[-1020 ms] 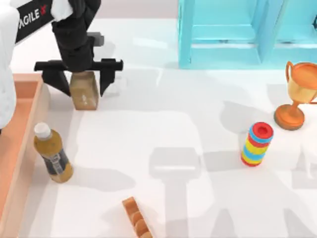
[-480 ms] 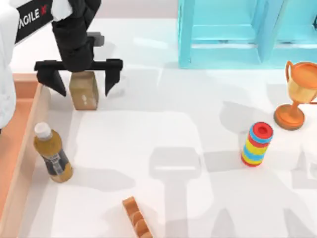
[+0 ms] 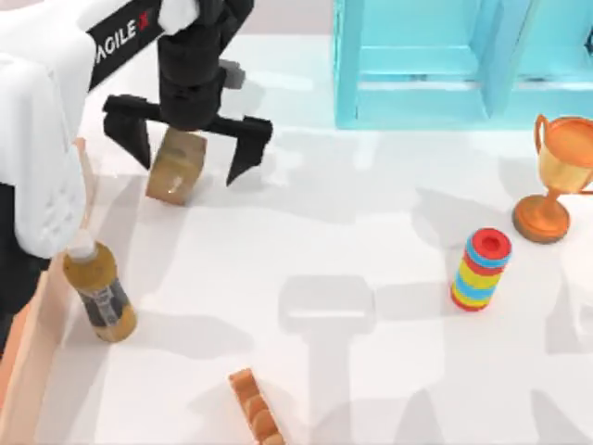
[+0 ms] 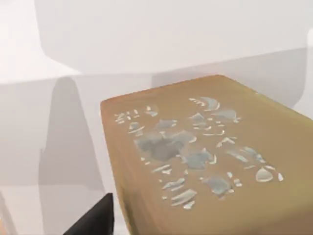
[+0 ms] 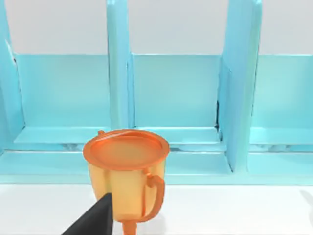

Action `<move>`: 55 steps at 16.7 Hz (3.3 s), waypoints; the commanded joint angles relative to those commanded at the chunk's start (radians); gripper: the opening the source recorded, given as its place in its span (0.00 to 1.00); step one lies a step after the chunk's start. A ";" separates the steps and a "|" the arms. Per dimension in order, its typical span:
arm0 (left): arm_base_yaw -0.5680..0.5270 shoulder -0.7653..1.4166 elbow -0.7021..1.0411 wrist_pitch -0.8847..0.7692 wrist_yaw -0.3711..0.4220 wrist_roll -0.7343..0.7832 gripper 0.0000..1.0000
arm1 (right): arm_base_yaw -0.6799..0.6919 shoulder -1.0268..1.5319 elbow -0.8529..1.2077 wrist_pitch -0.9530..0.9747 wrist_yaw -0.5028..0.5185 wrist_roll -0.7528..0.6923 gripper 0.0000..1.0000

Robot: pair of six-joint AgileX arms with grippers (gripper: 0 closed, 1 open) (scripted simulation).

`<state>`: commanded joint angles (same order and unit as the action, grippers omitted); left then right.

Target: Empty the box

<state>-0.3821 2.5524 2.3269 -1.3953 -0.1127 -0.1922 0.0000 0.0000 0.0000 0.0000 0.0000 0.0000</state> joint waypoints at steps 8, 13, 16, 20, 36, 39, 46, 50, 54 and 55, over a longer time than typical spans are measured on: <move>0.123 -0.028 0.207 -0.184 0.119 -0.032 1.00 | 0.000 0.000 0.000 0.000 0.000 0.000 1.00; 0.128 -0.041 0.192 -0.176 0.117 -0.020 1.00 | 0.000 0.000 0.000 0.000 0.000 0.000 1.00; 0.180 -0.126 0.094 -0.145 0.116 0.040 1.00 | 0.000 0.000 0.000 0.000 0.000 0.000 1.00; 0.309 -0.311 -0.178 -0.081 0.114 0.170 1.00 | 0.000 0.000 0.000 0.000 0.000 0.000 1.00; 0.550 -0.617 -0.632 0.065 0.110 0.387 1.00 | 0.000 0.000 0.000 0.000 0.000 0.000 1.00; 0.547 -0.598 -0.709 0.162 0.111 0.384 1.00 | 0.000 0.000 0.000 0.000 0.000 0.000 1.00; 0.558 -0.582 -0.931 0.401 0.110 0.394 1.00 | 0.000 0.000 0.000 0.000 0.000 0.000 1.00; 0.558 -0.578 -0.937 0.410 0.110 0.395 1.00 | 0.000 0.000 0.000 0.000 0.000 0.000 1.00; 0.558 -0.578 -0.937 0.410 0.110 0.395 0.77 | 0.000 0.000 0.000 0.000 0.000 0.000 1.00; 0.558 -0.578 -0.937 0.410 0.110 0.395 0.70 | 0.000 0.000 0.000 0.000 0.000 0.000 1.00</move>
<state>0.1757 1.9749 1.3902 -0.9855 -0.0024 0.2027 0.0000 0.0000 0.0000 0.0000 0.0000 0.0000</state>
